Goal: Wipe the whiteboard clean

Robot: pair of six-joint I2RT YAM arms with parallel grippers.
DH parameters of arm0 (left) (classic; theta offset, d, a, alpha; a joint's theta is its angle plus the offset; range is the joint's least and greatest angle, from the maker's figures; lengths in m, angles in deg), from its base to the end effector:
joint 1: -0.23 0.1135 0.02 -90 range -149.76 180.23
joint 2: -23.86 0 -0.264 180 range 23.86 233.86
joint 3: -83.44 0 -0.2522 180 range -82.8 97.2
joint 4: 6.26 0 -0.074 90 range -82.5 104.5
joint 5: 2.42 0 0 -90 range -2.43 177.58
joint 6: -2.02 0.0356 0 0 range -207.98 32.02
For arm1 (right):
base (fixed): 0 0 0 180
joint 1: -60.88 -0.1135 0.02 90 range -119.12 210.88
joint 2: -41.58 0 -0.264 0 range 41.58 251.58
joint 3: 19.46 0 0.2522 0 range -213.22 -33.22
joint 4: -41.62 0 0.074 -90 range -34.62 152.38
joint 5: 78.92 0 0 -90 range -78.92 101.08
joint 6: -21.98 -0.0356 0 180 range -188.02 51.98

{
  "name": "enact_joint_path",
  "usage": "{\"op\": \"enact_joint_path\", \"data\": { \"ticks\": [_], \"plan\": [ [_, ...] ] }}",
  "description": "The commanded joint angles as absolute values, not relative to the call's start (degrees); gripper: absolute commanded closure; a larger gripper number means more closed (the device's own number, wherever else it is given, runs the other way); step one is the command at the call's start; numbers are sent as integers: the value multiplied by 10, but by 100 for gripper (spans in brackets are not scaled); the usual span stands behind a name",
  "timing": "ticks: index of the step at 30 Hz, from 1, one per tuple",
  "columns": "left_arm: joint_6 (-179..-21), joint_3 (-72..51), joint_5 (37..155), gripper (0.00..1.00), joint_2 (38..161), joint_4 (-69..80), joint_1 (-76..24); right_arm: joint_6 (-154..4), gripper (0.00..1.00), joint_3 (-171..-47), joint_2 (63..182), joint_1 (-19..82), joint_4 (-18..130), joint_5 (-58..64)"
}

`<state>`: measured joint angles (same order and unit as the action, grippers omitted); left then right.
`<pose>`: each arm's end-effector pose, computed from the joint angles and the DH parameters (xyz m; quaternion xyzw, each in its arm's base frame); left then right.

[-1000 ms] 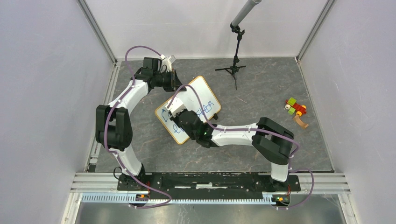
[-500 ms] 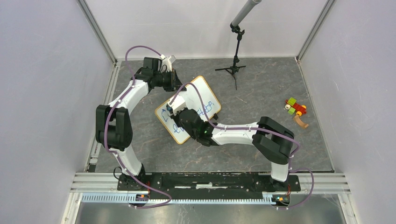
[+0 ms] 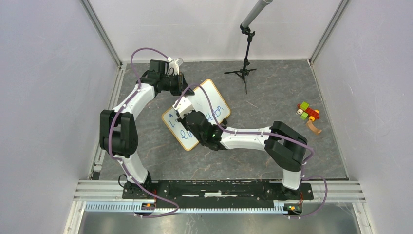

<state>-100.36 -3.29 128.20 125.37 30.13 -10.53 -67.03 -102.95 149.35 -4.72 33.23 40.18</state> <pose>0.3829 -0.0964 0.2651 0.1216 0.8671 -0.3863 0.2901 0.1940 0.3859 0.2324 -0.2975 0.7288 0.1422 0.6001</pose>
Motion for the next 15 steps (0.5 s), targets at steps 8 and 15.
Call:
{"op": "enact_joint_path", "data": {
  "ticks": [8,15],
  "plan": [
    [-1016,-34,1277,98,1229,335,-114,-587,77,-1100,1542,-91,336,376],
    [-1011,-31,1274,98,1230,341,-114,-664,77,-1042,1500,-45,327,417]
  ]
}}
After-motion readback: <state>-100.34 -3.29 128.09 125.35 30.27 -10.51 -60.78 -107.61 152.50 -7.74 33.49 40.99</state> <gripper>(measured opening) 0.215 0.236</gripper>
